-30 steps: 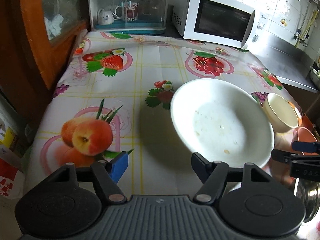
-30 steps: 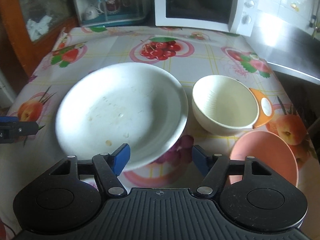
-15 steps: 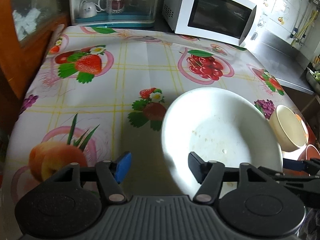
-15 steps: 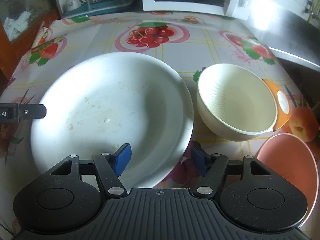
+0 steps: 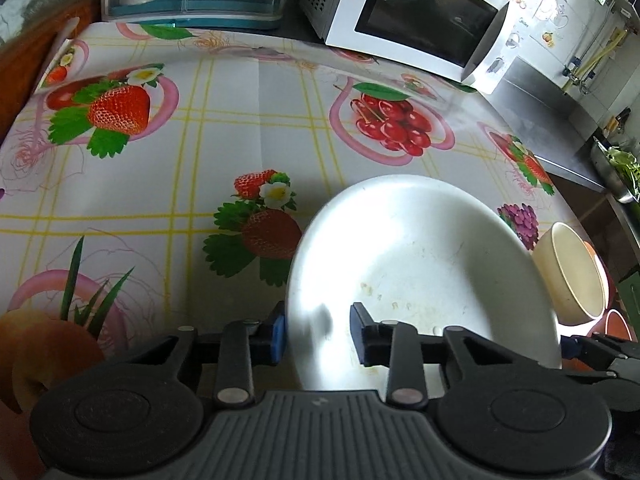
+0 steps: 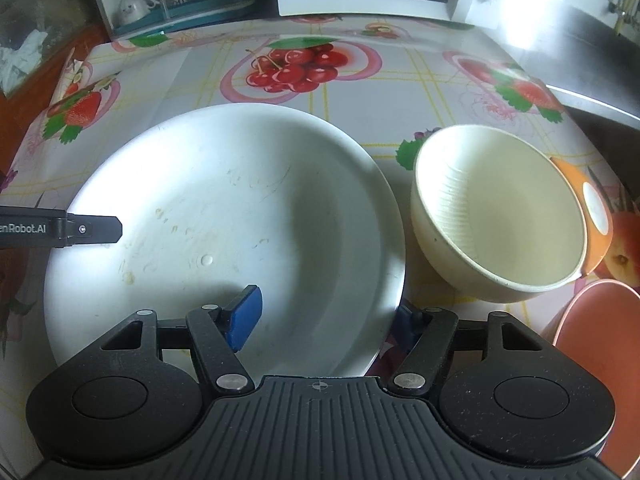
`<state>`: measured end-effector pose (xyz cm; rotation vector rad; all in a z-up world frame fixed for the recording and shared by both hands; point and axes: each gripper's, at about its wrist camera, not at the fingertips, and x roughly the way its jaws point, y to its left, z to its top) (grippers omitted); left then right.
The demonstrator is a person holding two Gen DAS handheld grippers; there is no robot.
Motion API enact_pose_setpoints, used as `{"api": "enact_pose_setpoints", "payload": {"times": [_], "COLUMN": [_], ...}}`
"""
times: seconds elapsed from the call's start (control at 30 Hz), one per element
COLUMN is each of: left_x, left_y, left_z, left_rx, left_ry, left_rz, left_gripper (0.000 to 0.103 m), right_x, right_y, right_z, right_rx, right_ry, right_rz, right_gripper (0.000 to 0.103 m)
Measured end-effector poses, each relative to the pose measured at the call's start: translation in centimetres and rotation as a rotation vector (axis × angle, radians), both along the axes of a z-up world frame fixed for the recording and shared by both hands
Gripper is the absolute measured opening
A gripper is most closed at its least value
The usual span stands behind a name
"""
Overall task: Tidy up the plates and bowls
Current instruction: 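Close the left tool on the rim of the large white bowl, then carry the white bowl to the table end and open the left tool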
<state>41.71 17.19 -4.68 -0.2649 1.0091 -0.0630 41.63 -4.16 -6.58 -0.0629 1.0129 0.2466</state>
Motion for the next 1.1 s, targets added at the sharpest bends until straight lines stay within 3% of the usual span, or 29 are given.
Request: {"api": "enact_pose_setpoints", "payload": {"times": [0.07, 0.33, 0.53, 0.77, 1.1], "left_x": [-0.1, -1.6, -5.1, -10.9, -22.8], "left_y": [0.2, 0.8, 1.7, 2.2, 2.8], "left_z": [-0.3, 0.0, 1.6, 4.7, 7.8], "left_rx": [0.010, 0.020, 0.030, 0.056, 0.103], "left_ry": [0.001, 0.001, -0.009, -0.032, -0.074], "left_rz": [0.003, 0.028, 0.059, 0.108, 0.218], "left_gripper": [0.020, 0.020, 0.020, 0.021, 0.021], "right_x": [-0.1, -1.7, -4.2, -9.3, -18.3], "right_y": [0.0, 0.8, 1.7, 2.6, 4.3], "right_z": [0.0, 0.5, 2.3, 5.1, 7.0], "right_rx": [-0.002, -0.009, -0.007, 0.007, 0.024], "right_ry": [-0.013, -0.040, -0.068, -0.112, -0.167], "right_rz": [0.006, 0.067, 0.132, 0.208, 0.318], "right_gripper": [0.066, 0.066, 0.066, 0.066, 0.066]}}
